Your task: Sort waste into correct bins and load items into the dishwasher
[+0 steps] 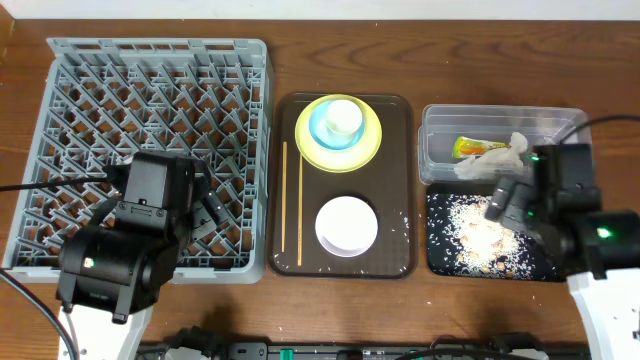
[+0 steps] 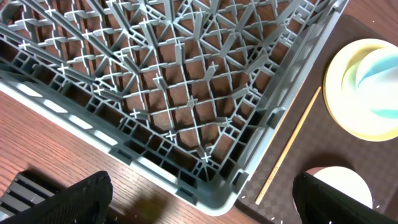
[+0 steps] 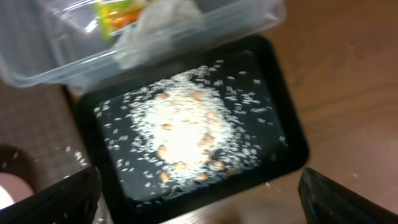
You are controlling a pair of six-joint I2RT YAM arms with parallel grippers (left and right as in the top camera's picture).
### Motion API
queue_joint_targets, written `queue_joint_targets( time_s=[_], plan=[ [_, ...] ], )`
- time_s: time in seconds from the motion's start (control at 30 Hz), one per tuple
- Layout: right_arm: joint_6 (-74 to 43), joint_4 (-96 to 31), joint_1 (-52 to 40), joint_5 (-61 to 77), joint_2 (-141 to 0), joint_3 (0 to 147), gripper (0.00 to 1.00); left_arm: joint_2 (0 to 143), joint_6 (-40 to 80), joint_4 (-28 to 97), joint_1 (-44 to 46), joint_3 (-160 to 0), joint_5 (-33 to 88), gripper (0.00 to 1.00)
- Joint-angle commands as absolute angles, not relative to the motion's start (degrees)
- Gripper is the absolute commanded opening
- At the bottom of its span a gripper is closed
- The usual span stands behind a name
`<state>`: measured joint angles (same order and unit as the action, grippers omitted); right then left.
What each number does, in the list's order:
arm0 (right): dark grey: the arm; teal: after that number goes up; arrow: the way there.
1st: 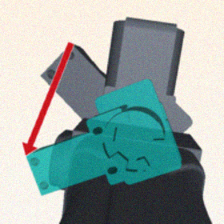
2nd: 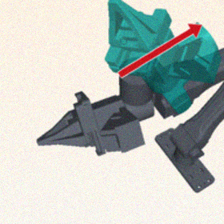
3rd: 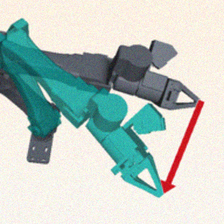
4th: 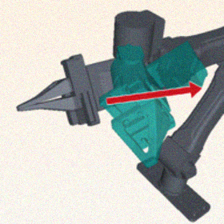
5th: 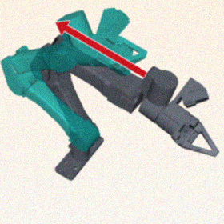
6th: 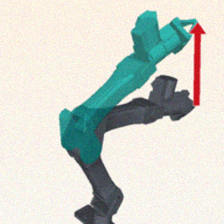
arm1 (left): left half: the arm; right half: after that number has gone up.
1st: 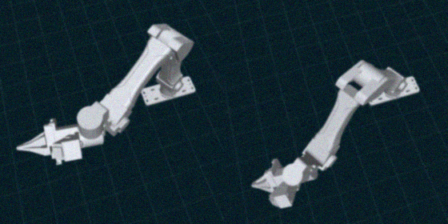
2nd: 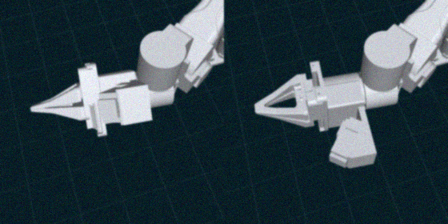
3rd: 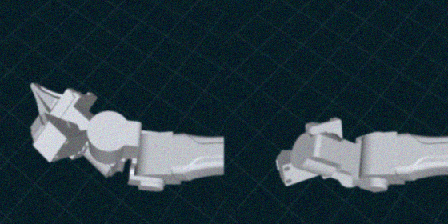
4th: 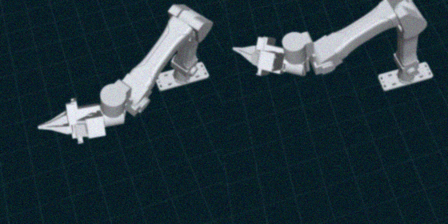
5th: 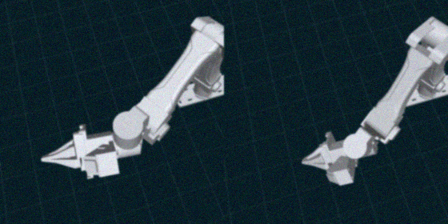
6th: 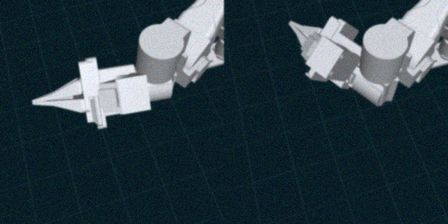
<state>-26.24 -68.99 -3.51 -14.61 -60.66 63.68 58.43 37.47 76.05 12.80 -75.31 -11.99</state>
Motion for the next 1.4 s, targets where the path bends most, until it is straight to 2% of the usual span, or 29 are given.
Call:
queue_joint_targets(
  time_s=[0.0, 0.67, 0.83, 0.97, 1.07, 1.17, 1.3, 1.37],
  plan=[
    [-26.1, -69.4, -1.6, -14.3, -60.2, 64.0, 0.99, 58.4, 37.2, 76.1, 12.4, -75.6, -12.5, 0.94],
    [-26.1, -69.4, -1.5, -14.3, -60.4, 64.0, 0.99, 58.4, 37.2, 76.1, 12.4, -75.6, -12.5, 0.93],
    [-26.1, -69.4, -1.5, -14.3, -60.4, 64.0, 0.99, 58.4, 37.2, 69.8, 12.4, -75.6, -12.6, 0.94],
    [-26.1, -69.4, -1.5, -14.3, -60.4, 64.0, 0.99, 58.4, 37.2, 68.7, 12.4, -75.6, -10.6, 0.93],
    [-26.1, -69.4, -1.5, -14.3, -60.4, 64.0, 0.99, 58.4, 37.2, 71.4, 12.4, -75.6, -3.3, 0.91],
    [-26.1, -69.4, -1.5, -14.3, -60.4, 64.0, 0.99, 58.4, 37.1, 71.9, 12.8, -74.8, 8.8, 0.8],
    [-26.1, -69.4, -1.5, -14.3, -60.4, 64.0, 0.99, 59.0, 36.7, 71.9, 15.6, -72.8, 13.6, 0.65],
    [-26.1, -69.4, -1.5, -14.3, -60.4, 64.0, 0.99, 59.6, 36.4, 72.4, 18.1, -71.9, 13.5, 0.63]
  ],
)
